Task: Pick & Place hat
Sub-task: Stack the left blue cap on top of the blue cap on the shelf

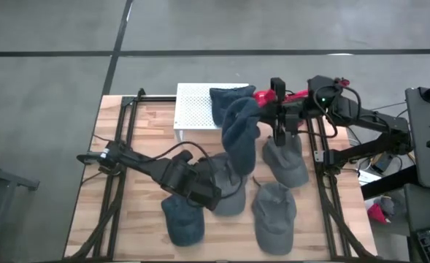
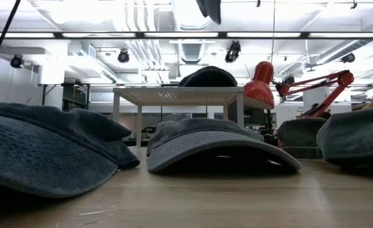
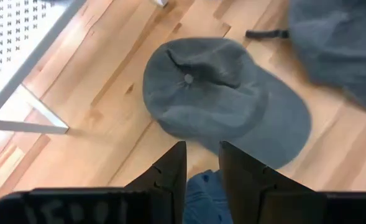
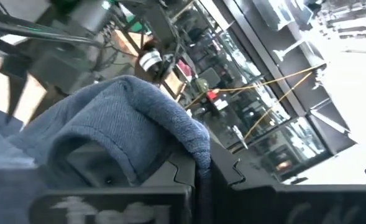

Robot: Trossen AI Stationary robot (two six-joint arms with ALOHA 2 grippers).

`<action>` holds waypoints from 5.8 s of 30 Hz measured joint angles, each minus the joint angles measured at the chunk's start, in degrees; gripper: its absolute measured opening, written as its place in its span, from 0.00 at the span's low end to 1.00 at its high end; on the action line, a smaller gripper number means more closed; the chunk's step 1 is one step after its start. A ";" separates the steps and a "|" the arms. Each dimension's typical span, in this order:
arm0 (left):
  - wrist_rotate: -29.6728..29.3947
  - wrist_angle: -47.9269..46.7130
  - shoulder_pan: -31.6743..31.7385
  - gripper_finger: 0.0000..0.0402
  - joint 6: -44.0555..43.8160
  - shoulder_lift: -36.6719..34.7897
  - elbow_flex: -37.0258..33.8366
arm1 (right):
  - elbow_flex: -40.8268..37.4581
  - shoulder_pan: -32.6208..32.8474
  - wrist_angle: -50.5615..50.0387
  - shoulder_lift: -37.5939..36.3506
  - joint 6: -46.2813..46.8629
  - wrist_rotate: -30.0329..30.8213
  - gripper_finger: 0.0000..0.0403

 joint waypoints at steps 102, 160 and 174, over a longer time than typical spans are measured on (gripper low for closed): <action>-10.94 70.76 -0.02 0.24 32.32 -62.82 -75.44 | 11.93 -29.19 37.09 38.60 39.16 -34.09 0.02; -10.70 70.37 -0.03 0.24 31.13 -62.84 -75.53 | 11.79 -41.54 -11.96 27.42 14.71 -40.51 0.02; -10.25 70.37 -0.05 0.24 30.71 -62.84 -75.53 | 11.26 -44.69 -14.10 27.44 11.69 -37.75 0.02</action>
